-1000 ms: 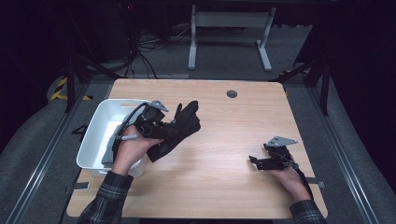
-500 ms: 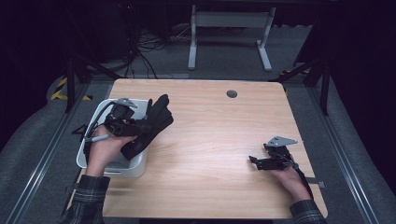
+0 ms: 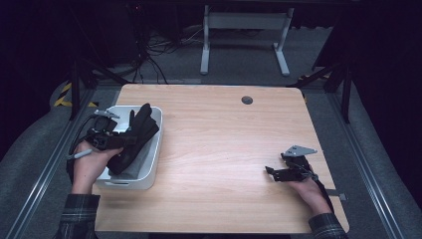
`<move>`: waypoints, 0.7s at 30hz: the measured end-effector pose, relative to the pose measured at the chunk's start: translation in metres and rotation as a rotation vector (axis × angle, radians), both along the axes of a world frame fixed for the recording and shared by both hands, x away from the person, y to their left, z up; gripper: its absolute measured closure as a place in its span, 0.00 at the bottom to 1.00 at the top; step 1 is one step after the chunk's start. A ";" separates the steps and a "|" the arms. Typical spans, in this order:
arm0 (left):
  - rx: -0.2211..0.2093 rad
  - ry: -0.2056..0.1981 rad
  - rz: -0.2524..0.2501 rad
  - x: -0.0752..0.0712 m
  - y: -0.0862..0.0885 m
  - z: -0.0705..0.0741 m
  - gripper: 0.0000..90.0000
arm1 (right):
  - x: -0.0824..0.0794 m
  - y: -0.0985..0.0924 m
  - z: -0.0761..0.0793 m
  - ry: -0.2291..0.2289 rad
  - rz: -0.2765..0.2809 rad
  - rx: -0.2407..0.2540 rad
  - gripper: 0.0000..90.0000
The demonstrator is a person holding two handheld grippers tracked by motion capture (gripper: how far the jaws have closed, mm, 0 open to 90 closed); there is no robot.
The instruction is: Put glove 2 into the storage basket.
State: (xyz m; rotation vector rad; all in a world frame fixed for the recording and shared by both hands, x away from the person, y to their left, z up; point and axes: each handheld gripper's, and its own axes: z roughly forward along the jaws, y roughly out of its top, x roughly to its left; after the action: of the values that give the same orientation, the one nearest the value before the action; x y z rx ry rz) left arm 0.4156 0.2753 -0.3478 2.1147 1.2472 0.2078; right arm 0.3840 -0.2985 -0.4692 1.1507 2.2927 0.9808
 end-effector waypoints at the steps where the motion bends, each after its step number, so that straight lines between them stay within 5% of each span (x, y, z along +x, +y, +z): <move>1: 0.005 0.003 0.007 0.001 0.001 -0.002 0.73 | 0.000 0.000 0.000 0.000 0.000 0.000 0.16; 11: 0.031 0.043 0.063 0.013 0.003 -0.021 0.69 | 0.000 0.000 0.000 0.000 0.000 0.000 0.16; 16: 0.051 0.038 0.090 0.016 0.005 -0.027 0.52 | 0.000 0.000 0.000 0.000 0.001 0.000 0.16; 21: 0.055 -0.011 0.106 0.015 0.006 -0.025 0.35 | 0.000 0.000 0.000 0.000 0.000 0.000 0.16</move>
State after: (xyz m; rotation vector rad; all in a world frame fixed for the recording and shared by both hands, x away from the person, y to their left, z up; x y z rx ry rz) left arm 0.4306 0.2814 -0.3724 2.0924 1.3635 0.3029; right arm 0.3840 -0.2985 -0.4691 1.1506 2.2925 0.9813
